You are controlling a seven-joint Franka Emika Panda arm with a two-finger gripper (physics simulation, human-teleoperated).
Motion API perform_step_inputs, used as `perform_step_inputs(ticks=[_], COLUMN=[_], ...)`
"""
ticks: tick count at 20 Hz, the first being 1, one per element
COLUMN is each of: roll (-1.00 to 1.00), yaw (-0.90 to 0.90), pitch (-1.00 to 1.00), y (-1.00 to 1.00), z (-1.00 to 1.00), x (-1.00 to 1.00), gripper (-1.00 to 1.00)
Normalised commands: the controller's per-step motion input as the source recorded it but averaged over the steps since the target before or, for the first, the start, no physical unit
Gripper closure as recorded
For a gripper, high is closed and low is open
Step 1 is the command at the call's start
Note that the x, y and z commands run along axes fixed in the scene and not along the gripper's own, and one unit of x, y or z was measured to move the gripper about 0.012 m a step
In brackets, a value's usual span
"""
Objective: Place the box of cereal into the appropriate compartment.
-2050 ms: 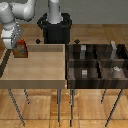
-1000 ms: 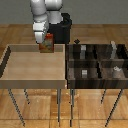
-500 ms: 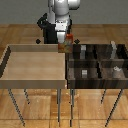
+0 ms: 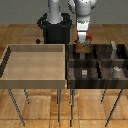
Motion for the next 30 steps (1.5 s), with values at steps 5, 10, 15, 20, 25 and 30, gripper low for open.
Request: perform_step_inputs(ticks=[5,10,15,20,25,30], roll=[0.0,0.0,0.0,0.0,0.0,0.0], yaw=[0.0,0.0,0.0,0.0,0.0,0.0], pitch=[0.0,0.0,0.0,0.0,0.0,0.0], y=[1.0,1.0,1.0,0.2,0.0,0.0], z=[0.0,0.0,0.0,0.0,0.0,-0.67], x=[0.0,0.0,0.0,-0.64,-1.0,-0.2], gripper=[1.0,1.0,1.0,1.0,1.0,1.0])
